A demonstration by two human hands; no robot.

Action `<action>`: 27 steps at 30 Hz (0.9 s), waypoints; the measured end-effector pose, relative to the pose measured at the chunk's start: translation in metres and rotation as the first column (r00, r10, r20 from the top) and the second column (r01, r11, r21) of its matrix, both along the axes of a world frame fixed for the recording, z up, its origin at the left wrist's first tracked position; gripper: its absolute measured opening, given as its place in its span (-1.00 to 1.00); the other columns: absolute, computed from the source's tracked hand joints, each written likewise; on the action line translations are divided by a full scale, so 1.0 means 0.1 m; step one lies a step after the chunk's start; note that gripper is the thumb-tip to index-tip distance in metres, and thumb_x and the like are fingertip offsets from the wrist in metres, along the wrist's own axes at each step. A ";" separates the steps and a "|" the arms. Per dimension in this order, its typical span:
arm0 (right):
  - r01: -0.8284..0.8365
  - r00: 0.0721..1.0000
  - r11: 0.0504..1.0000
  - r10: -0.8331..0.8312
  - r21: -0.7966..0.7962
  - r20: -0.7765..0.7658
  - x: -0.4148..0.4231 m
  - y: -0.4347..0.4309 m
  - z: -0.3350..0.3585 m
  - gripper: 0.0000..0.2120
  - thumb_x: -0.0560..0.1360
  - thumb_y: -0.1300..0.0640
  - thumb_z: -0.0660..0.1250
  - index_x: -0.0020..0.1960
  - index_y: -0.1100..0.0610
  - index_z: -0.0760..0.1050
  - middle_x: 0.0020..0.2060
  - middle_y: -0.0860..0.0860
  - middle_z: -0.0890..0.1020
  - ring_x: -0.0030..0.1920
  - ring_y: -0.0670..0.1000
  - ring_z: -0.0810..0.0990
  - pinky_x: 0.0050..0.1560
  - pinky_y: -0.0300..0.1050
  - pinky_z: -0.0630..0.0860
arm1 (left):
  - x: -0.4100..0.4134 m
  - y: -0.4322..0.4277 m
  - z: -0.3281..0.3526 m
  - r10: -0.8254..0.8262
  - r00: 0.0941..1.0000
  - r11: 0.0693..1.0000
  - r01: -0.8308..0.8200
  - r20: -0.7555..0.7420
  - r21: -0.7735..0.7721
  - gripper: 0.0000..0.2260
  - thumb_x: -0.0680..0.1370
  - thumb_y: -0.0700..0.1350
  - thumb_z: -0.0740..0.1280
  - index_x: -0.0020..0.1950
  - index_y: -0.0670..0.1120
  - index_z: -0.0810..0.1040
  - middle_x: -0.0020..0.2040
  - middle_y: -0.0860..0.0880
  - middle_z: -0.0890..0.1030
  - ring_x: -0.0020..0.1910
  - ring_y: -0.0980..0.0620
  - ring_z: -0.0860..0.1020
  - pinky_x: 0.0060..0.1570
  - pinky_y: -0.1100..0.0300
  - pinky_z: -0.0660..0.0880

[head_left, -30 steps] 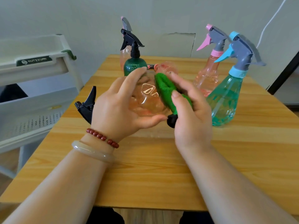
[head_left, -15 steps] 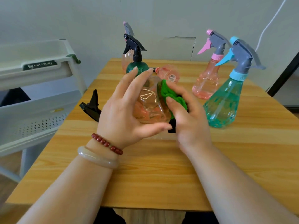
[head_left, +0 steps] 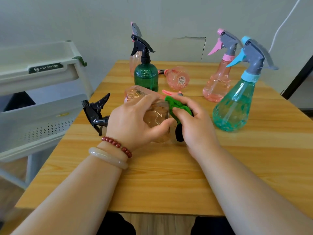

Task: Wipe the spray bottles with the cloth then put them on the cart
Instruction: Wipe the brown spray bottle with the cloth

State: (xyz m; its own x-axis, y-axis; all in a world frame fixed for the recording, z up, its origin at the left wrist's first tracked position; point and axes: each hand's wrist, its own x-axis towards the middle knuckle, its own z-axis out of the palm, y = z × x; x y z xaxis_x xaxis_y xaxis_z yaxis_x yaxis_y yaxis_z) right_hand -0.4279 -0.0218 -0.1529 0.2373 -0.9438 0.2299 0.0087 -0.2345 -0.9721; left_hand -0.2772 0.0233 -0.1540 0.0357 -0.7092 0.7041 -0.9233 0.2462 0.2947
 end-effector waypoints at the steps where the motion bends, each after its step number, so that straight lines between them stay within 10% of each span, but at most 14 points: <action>1: 0.040 0.999 0.999 -0.040 0.023 0.010 0.00 -0.01 0.00 -0.71 0.56 0.21 0.30 0.13 -0.14 0.62 -0.03 -0.28 0.65 -0.01 -0.32 0.58 -0.03 -0.36 0.49 | 0.00 -0.01 0.00 0.011 1.000 1.000 -0.011 0.003 0.010 -0.42 0.45 0.35 0.20 0.23 -0.04 0.59 -0.11 0.04 0.66 -0.20 0.00 0.62 -0.29 0.20 0.49; 8: 0.043 0.982 0.998 -0.049 0.037 0.180 0.00 0.06 0.00 -0.77 0.52 0.20 0.38 -0.07 -0.15 0.63 -0.06 -0.15 0.69 0.03 -0.10 0.64 0.05 -0.12 0.59 | 0.00 -0.01 -0.01 0.018 0.999 0.999 -0.017 -0.031 0.039 -0.53 0.61 0.18 0.00 0.29 0.01 0.55 -0.12 0.06 0.59 -0.23 0.00 0.56 -0.36 0.16 0.44; 14: 0.070 0.990 0.997 -0.064 0.044 -0.129 0.01 -0.01 -0.05 -0.92 0.53 0.11 0.38 -0.03 -0.05 0.59 -0.10 -0.11 0.66 -0.01 -0.03 0.63 -0.09 -0.13 0.53 | -0.02 -0.02 -0.03 0.051 0.998 0.999 -0.050 -0.036 0.022 -0.56 0.62 0.12 0.01 0.25 0.00 0.58 -0.20 0.15 0.45 -0.27 0.11 0.42 -0.41 0.28 0.29; 18: 0.049 0.992 0.998 -0.044 -0.036 0.120 0.01 0.08 0.02 -0.82 0.52 0.21 0.39 -0.09 -0.09 0.60 -0.10 -0.13 0.67 0.00 -0.07 0.64 -0.01 -0.17 0.59 | -0.02 -0.01 -0.05 0.052 0.998 0.998 -0.051 -0.025 0.023 -0.54 0.62 0.15 0.00 0.28 -0.01 0.57 -0.18 0.15 0.46 -0.26 0.10 0.43 -0.39 0.23 0.27; 23: 0.108 0.971 0.994 -0.098 0.033 -0.216 0.04 -0.07 -0.05 -0.91 0.53 0.12 0.39 -0.01 -0.06 0.57 -0.08 -0.07 0.64 -0.03 0.01 0.63 -0.07 -0.09 0.56 | -0.02 0.00 -0.04 0.044 0.999 0.998 -0.044 -0.012 0.033 -0.55 0.62 0.13 0.00 0.26 -0.02 0.57 -0.21 0.14 0.45 -0.27 0.12 0.40 -0.40 0.26 0.25; 27: 0.099 0.990 0.982 -0.114 -0.161 -0.084 0.00 0.03 -0.01 -0.86 0.52 0.19 0.40 -0.06 -0.05 0.55 -0.14 -0.22 0.60 -0.11 -0.27 0.56 -0.11 -0.38 0.44 | -0.02 0.00 -0.04 0.040 0.999 0.999 -0.040 -0.012 0.010 -0.56 0.62 0.12 0.02 0.26 -0.03 0.57 -0.19 0.14 0.45 -0.26 0.11 0.40 -0.40 0.27 0.24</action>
State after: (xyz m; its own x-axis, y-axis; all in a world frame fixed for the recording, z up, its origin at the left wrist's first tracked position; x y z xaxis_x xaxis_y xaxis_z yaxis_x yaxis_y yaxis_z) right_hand -0.4280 -0.0192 -0.1540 0.1644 -0.9193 0.3577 -0.1126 -0.3778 -0.9190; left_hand -0.2792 0.0234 -0.1581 0.0727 -0.7141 0.6963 -0.9288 0.2060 0.3082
